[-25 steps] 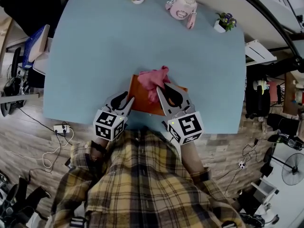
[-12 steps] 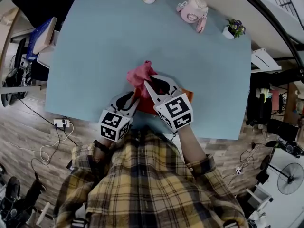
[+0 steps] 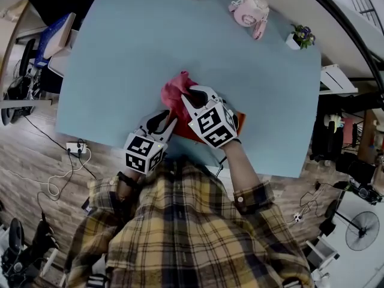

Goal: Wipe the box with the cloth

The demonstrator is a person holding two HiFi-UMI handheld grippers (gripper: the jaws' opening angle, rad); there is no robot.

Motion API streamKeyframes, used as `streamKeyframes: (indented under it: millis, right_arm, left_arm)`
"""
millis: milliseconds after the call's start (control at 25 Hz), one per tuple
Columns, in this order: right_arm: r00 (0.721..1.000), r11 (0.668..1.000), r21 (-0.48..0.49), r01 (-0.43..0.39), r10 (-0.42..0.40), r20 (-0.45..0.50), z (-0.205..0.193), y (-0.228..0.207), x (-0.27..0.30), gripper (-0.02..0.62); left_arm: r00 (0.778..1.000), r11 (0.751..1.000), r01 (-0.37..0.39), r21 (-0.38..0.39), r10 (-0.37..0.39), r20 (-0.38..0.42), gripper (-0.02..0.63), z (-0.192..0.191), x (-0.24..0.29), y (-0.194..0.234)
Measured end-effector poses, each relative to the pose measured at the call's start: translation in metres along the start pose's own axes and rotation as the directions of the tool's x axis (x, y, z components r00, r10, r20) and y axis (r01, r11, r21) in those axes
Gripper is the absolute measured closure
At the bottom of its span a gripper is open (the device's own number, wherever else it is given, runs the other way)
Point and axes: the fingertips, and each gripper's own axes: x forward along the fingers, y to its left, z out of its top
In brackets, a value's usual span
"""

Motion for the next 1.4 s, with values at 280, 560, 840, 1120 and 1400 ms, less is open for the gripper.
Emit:
streamKeyframes:
  millis: [280,560,840,1120,1400]
  right_arm:
    - [0.999,0.999,-0.037,0.003,-0.005,-0.044,-0.008,-0.001,-0.004,0.554]
    - [0.997,0.996,0.087,-0.01,0.017,-0.074,-0.034,-0.014,-0.025,0.554]
    - [0.995,0.988,0.15,0.021,-0.006,-0.101,-0.06,-0.026,-0.046,0.554]
    - [0.989,0.983,0.177,0.054,-0.029,-0.143,-0.086,-0.037,-0.07,0.554]
    - [0.975,0.979,0.173,0.112,-0.074,-0.21,-0.12,-0.048,-0.101,0.554]
  left_arm:
    - [1.0,1.0,-0.011,0.002,0.011,-0.001,0.491,0.0,-0.002,0.001]
    - [1.0,1.0,-0.007,-0.022,0.007,0.017,0.491,-0.002,-0.002,0.0]
    - [1.0,1.0,-0.011,-0.017,0.011,0.016,0.489,-0.001,-0.002,0.001]
    - [1.0,1.0,-0.016,-0.016,0.017,0.016,0.49,0.0,-0.001,0.0]
    - [1.0,1.0,-0.023,-0.012,0.023,0.017,0.489,0.0,-0.002,0.0]
